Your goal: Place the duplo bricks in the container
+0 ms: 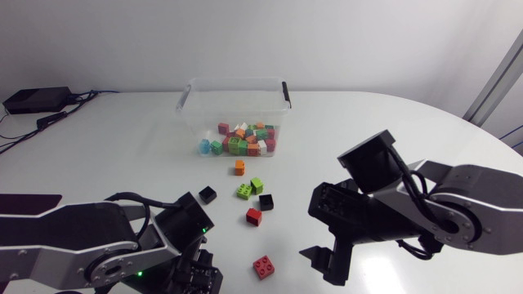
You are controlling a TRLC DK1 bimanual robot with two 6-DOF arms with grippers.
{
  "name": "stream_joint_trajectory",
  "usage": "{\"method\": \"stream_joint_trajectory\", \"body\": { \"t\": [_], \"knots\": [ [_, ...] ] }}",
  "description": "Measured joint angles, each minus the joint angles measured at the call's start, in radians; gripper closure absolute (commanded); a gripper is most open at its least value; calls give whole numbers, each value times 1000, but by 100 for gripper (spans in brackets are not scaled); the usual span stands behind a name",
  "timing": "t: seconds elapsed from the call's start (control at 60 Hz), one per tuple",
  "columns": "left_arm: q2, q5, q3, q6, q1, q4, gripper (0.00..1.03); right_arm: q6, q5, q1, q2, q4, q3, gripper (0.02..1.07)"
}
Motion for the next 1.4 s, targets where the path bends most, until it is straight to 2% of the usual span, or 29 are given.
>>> {"method": "stream_joint_trajectory", "body": {
  "t": [0.083,0.25,0.317,0.4,0.5,0.7,0.917,1.117,1.317,1.4],
  "knots": [
    [0,1,-8,0,-12,17,57,-13,0,5,17,0,0,7],
    [0,3,-32,0,-23,25,61,-19,0,17,29,1,0,8],
    [4,3,-42,0,-29,25,66,-11,5,22,39,1,7,13],
    [16,-3,-47,0,-29,25,67,39,17,39,55,0,31,13],
    [14,-4,-49,0,-29,26,68,116,77,84,79,-23,83,13],
    [4,-4,-56,0,4,43,69,278,84,129,190,-83,192,13],
    [-44,-5,-62,8,137,43,69,410,3,148,362,-188,270,13],
    [-138,-3,-43,30,272,43,69,531,-14,172,447,-244,348,14],
    [-209,46,25,30,399,43,69,634,-13,216,578,-293,481,25],
    [-225,65,47,30,441,55,69,651,-11,216,612,-304,490,25]
  ]
}}
